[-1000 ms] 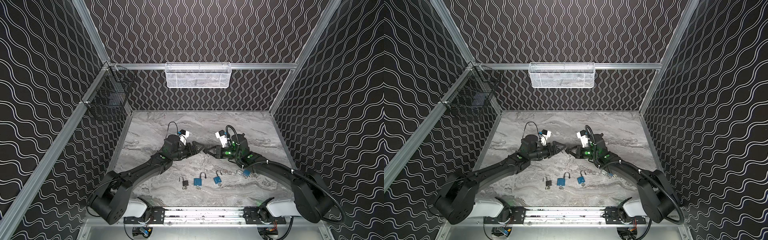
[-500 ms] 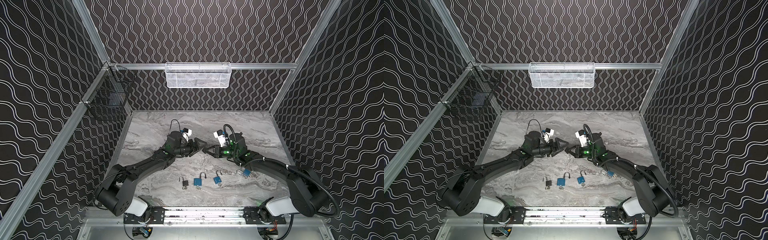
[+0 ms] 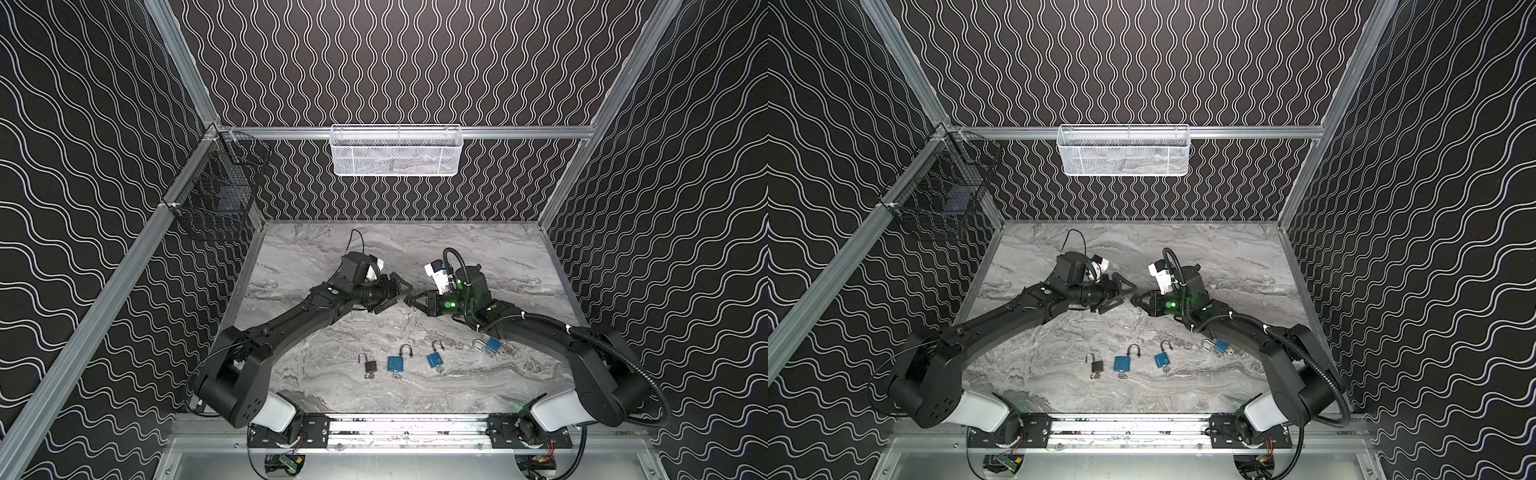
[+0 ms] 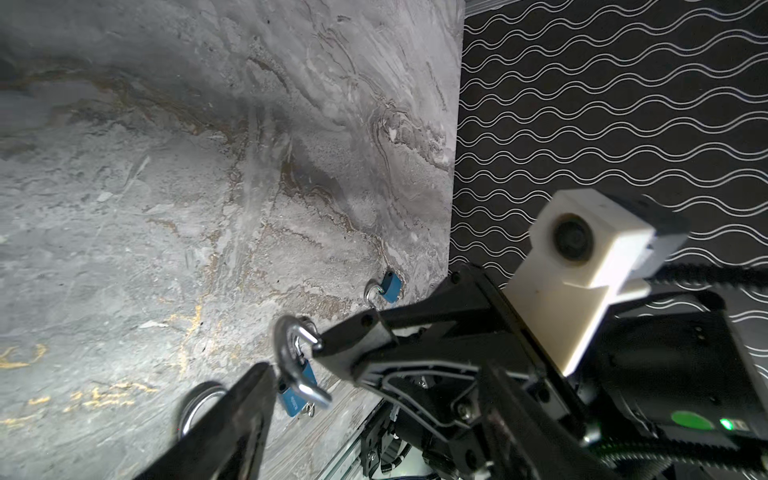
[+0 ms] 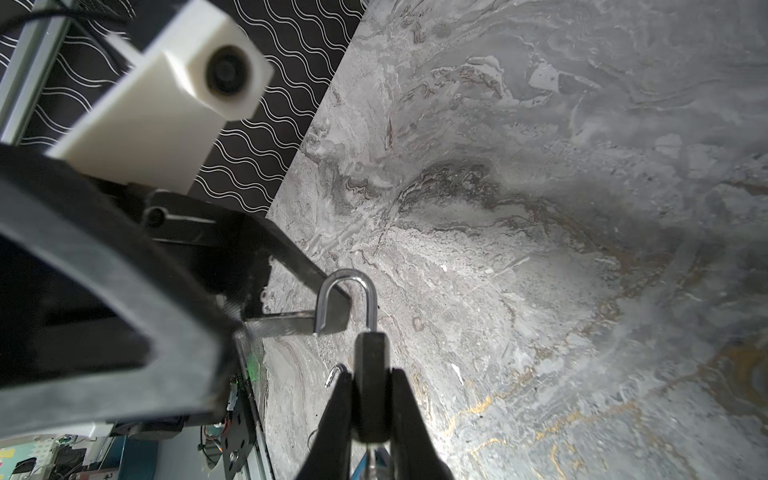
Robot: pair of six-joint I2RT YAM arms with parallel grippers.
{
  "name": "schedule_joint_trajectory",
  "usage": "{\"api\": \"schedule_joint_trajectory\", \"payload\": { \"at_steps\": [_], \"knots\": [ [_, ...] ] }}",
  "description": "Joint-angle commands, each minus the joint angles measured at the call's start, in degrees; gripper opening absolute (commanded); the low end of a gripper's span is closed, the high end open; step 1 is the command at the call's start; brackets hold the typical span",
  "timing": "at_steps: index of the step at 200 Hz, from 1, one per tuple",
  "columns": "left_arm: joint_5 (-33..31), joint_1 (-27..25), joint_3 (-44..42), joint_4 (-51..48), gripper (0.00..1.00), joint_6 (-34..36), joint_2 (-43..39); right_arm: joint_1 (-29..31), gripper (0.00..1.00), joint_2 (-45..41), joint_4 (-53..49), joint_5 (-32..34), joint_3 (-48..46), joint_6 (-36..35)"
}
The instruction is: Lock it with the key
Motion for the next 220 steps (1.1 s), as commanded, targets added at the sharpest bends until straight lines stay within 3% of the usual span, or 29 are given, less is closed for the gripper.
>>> {"api": "schedule_joint_trajectory", "payload": {
  "at_steps": [1, 112, 154, 198, 220],
  "knots": [
    [1.45, 0.14, -1.54, 9.03, 0.79, -2.11, 0.49, -0.01, 0.00, 0.30, 0.81, -1.20, 0.28, -0.88],
    [4.56, 2.19, -1.24, 12.49, 0.76, -3.38, 1.26, 0.03, 0.00, 0.92, 0.32, -1.27, 0.11, -0.48],
    [4.05, 7.45, -1.14, 0.52, 0.76, 9.63, -5.82, -1.20, 0.00, 0.43, -1.46, -3.83, 0.37, -1.11],
    [10.03, 10.44, -4.90, 0.80, 0.74, 23.32, -8.63, -3.29, 0.00, -0.95, -0.89, -10.13, -0.27, -0.04],
    [12.52, 10.44, -5.89, 3.29, 0.71, 25.40, -8.20, -3.89, 0.00, -0.69, 0.02, -14.04, -0.31, 1.11]
  ]
}}
